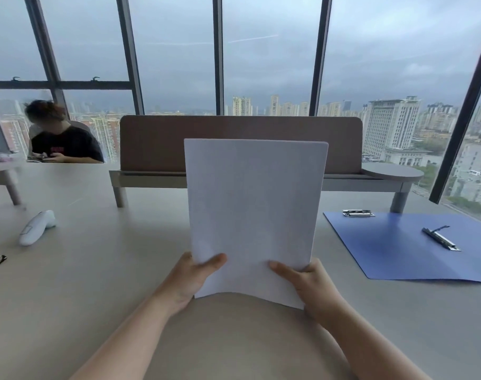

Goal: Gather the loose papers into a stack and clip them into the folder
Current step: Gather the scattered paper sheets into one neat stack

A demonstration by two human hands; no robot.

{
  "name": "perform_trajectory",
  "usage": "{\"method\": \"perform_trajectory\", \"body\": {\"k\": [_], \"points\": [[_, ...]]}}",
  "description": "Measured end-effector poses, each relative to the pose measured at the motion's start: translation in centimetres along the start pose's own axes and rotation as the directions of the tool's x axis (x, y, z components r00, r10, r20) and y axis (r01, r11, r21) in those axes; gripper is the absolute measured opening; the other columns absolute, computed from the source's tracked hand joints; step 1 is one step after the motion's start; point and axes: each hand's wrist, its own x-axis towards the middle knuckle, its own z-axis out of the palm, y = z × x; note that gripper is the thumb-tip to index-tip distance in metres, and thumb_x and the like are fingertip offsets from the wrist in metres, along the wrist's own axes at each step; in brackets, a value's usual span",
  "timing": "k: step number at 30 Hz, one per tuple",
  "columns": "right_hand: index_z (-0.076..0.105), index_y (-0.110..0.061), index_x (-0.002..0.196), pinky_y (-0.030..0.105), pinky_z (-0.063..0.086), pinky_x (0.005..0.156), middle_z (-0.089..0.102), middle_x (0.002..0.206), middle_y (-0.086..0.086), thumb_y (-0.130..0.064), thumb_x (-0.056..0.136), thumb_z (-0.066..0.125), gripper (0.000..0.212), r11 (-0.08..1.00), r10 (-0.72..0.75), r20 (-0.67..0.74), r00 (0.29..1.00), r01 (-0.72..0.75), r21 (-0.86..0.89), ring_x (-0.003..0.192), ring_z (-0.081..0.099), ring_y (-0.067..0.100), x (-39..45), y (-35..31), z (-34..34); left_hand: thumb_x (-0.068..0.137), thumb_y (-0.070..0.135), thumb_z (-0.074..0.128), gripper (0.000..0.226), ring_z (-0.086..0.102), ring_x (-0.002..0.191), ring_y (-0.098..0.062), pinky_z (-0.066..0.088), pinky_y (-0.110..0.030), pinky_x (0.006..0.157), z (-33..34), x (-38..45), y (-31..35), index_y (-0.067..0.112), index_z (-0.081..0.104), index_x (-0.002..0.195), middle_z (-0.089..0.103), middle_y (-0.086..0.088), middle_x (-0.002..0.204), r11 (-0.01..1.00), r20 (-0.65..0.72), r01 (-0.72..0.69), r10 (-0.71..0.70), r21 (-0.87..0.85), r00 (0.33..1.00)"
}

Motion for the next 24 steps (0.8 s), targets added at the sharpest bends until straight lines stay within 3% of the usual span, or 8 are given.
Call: {"method": "perform_trajectory", "body": {"k": [4, 10, 15, 19, 21, 24], "points": [[0.08, -0.004, 0.095, 0.055, 0.055, 0.093, 0.078, 0.099, 0.017, -0.018, 0.077, 0.082, 0.023, 1.0, -0.006, -0.002, 1.0, 0.006, 0.001, 0.095, 0.074, 0.035, 0.3, 0.3, -0.1, 0.063, 0.044, 0.087, 0.063, 0.07, 0.108, -0.024, 0.052, -0.04, 0.096, 0.0, 0.2, -0.3, 0.013, 0.071, 0.114, 0.075, -0.006, 0.114, 1.0, 0.018, -0.01, 0.01, -0.003, 1.0], [0.078, -0.002, 0.1, 0.056, 0.054, 0.094, 0.077, 0.102, 0.018, -0.015, 0.077, 0.081, 0.027, 0.999, -0.019, -0.013, 1.0, 0.019, 0.027, 0.097, 0.073, 0.036, 0.4, 0.5, 0.0, 0.062, 0.038, 0.08, 0.057, 0.07, 0.107, -0.026, 0.051, -0.043, 0.099, 0.2, 0.3, -0.6, 0.009, 0.072, 0.111, 0.075, -0.009, 0.112, 0.999, -0.02, -0.02, 0.019, -0.037, 1.0], [0.078, -0.003, 0.101, 0.047, 0.059, 0.087, 0.077, 0.102, 0.017, -0.012, 0.082, 0.078, 0.021, 0.999, -0.038, 0.008, 0.999, 0.038, 0.036, 0.097, 0.074, 0.034, 0.6, -0.3, -0.2, 0.074, 0.021, 0.078, 0.017, 0.074, 0.096, -0.018, 0.057, -0.025, 0.076, 0.5, 0.8, 0.1, 0.019, 0.081, 0.09, 0.078, -0.004, 0.102, 0.996, -0.087, -0.067, 0.061, -0.066, 0.994], [0.078, -0.005, 0.101, 0.048, 0.058, 0.091, 0.078, 0.101, 0.014, -0.015, 0.081, 0.08, 0.022, 0.999, -0.018, 0.009, 1.0, 0.018, -0.037, 0.096, 0.074, 0.032, 0.3, 0.5, -0.3, 0.089, 0.011, 0.067, 0.023, 0.07, 0.107, -0.015, 0.054, -0.023, 0.088, 0.7, 0.2, -0.7, 0.018, 0.07, 0.111, 0.076, 0.001, 0.112, 0.997, -0.044, -0.054, 0.056, 0.056, 0.997], [0.078, -0.005, 0.102, 0.049, 0.057, 0.092, 0.078, 0.101, 0.015, -0.015, 0.081, 0.08, 0.023, 0.999, -0.009, 0.01, 1.0, 0.009, -0.044, 0.098, 0.074, 0.033, 0.2, 0.7, -0.2, 0.09, 0.013, 0.067, 0.023, 0.07, 0.107, -0.014, 0.053, -0.02, 0.087, 0.6, 0.0, -0.7, 0.019, 0.07, 0.112, 0.076, 0.002, 0.112, 0.995, -0.045, -0.053, 0.057, 0.082, 0.997], [0.078, -0.004, 0.101, 0.052, 0.056, 0.093, 0.078, 0.102, 0.016, -0.016, 0.081, 0.08, 0.023, 0.998, -0.002, 0.004, 1.0, 0.003, -0.056, 0.098, 0.074, 0.034, 0.3, 0.5, -0.1, 0.089, 0.024, 0.071, 0.027, 0.07, 0.108, -0.016, 0.053, -0.029, 0.093, 0.4, -0.1, -0.5, 0.017, 0.07, 0.114, 0.076, 0.001, 0.112, 0.994, -0.051, -0.032, 0.038, 0.106, 0.998]]}}
